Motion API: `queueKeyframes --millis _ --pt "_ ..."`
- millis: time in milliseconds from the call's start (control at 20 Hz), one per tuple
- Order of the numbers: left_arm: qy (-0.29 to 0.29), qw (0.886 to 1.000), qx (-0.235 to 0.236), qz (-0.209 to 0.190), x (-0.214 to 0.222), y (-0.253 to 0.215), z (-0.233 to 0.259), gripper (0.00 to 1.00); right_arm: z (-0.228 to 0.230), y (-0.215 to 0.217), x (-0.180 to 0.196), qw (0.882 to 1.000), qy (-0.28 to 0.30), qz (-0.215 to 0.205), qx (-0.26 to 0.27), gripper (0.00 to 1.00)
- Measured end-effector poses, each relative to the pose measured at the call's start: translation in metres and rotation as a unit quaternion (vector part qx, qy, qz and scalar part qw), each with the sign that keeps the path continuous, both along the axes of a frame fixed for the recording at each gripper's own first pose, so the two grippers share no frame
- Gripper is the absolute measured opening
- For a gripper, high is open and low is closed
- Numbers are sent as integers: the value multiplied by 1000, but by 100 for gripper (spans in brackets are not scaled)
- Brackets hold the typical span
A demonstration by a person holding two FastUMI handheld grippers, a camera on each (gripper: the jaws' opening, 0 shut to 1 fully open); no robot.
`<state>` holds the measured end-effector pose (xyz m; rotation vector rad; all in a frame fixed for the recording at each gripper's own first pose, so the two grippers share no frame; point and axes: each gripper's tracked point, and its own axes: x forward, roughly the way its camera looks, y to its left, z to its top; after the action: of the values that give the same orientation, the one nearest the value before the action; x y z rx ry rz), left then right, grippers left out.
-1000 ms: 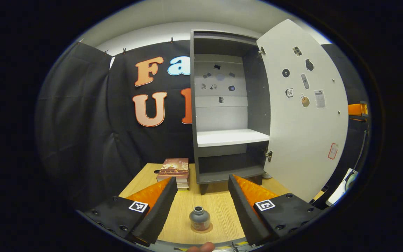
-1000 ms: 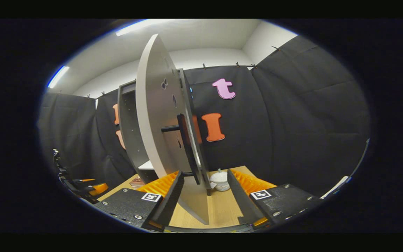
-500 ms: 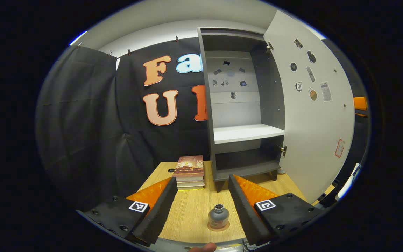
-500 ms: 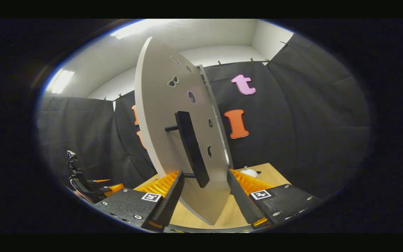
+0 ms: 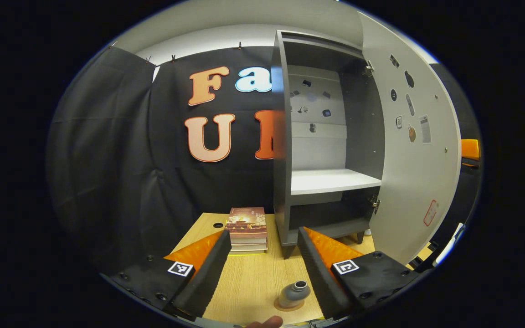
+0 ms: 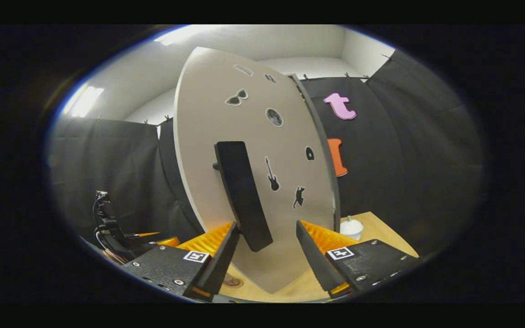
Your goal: Open the cabinet door with the right hand, grasp the bottle in the cabinet with the left hand and place it on the coaster, then close the cabinet door with the right hand.
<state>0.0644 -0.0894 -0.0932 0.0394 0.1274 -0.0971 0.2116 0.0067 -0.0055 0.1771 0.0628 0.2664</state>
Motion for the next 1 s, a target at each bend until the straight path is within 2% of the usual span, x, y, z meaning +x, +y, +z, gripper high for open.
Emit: queueKeyframes --millis 50,100,150,200,250,300,350,400,500,1000 --pt "0 1000 0 0 6 6 2 95 2 10 7 1000 -1 1 -3 72" --pt "-1 1000 -2 0 10 11 2 95 2 19 17 1000 -1 1 -8 81" --pt "-3 1000 -4 -1 14 15 3 95 2 29 28 1000 -2 2 -12 80" --pt "-4 1000 -4 1 19 22 4 96 3 41 38 1000 -5 3 -20 89" --pt "-6 1000 -1 3 24 30 5 95 4 53 46 999 -11 6 -29 87" --pt "-10 1000 1 9 29 41 7 95 5 67 57 999 -17 9 -35 91" --pt "-11 1000 -3 12 33 50 8 96 3 74 63 999 -18 8 -36 87" --pt "-9 1000 -10 16 37 57 7 95 0 82 71 999 -15 7 -30 91" --pt "-4 999 -24 22 46 69 7 95 -5 93 95 1000 -11 4 -24 90" --pt "4 998 -52 22 85 102 -8 95 -2 116 131 999 -20 -15 -27 93"
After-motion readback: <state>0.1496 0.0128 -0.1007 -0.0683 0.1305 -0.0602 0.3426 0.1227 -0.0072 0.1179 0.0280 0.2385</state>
